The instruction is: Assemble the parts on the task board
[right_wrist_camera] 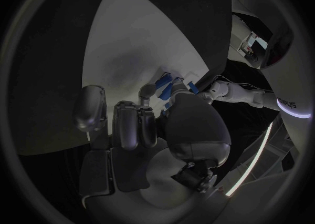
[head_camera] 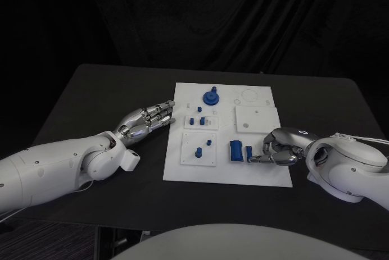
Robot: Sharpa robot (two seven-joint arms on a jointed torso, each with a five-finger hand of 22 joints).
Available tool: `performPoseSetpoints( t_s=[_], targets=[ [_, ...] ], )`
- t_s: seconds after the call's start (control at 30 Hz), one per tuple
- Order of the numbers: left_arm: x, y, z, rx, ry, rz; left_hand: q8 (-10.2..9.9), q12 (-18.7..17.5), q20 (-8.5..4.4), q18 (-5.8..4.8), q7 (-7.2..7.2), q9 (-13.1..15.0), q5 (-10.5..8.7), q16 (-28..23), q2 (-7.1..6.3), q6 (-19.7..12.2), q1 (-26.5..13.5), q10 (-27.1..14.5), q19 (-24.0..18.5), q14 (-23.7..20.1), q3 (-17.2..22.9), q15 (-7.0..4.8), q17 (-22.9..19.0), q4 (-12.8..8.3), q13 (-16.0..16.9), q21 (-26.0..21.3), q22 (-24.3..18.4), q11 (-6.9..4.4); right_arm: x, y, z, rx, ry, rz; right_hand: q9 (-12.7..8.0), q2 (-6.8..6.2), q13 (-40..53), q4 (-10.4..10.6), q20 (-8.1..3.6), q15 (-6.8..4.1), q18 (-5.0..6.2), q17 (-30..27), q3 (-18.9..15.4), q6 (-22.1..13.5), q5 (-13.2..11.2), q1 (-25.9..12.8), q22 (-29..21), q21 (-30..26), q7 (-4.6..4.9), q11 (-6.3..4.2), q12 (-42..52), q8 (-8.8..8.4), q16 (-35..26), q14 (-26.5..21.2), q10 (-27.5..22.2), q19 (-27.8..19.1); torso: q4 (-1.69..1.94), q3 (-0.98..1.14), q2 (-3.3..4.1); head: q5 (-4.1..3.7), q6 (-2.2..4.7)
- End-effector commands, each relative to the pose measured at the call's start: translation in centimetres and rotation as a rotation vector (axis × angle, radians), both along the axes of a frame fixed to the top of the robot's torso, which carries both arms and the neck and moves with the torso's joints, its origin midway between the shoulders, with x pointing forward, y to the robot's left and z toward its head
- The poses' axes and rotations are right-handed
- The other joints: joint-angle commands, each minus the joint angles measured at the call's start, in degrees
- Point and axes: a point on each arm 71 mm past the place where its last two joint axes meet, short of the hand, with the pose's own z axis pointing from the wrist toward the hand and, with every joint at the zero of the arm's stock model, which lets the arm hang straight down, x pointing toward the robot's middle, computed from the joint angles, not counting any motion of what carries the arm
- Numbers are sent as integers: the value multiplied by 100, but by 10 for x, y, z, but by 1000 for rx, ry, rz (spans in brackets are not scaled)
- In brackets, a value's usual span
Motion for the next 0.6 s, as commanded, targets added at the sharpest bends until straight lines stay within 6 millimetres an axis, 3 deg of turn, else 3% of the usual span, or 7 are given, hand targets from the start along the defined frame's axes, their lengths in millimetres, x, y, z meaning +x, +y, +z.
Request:
performPoseSetpoints(
  t_s=[0.03,0.1,0.27,0.6],
  targets=[
    [-1,-2,-1,-14,4,-14,34,20,5,73,37,8,-20,34,25,16,-7,16,26,40,30,-9,4,-17,6,26,-1,6,1,-2,0,-44,-30,-12,87,39,1509,-15,8,9,107,-11,28,75,20,130,828,-32,0,5,15,82,-27,160,585,-46,3,-3,-1,0,-1],
    [-1,-2,-1,-14,4,-15,37,20,6,73,44,10,-20,33,26,28,-9,16,26,39,31,-8,4,-17,6,27,-2,5,1,-2,0,-50,-28,-11,108,43,1509,-22,9,9,108,-21,23,75,21,192,827,-39,0,5,15,83,-32,155,585,-50,2,-3,-1,3,-1],
    [-2,-2,-1,-14,6,-15,38,20,6,73,47,10,-21,33,26,34,-9,16,26,39,31,-8,4,-17,6,27,-2,5,1,-1,0,-72,-39,0,280,15,1509,-26,12,13,115,-41,-2,260,13,299,818,-81,1,8,15,307,-42,145,585,-67,0,-5,-5,7,-1],
    [-2,-2,-1,-14,7,-16,45,21,8,72,67,14,-23,33,27,58,-11,20,27,39,32,-6,4,-16,7,28,-5,3,2,2,0,-85,-54,15,411,0,1509,0,13,12,111,-30,-50,366,-104,341,825,-65,-3,6,15,440,-36,146,585,-57,2,-4,-2,7,-1]
  ],
)
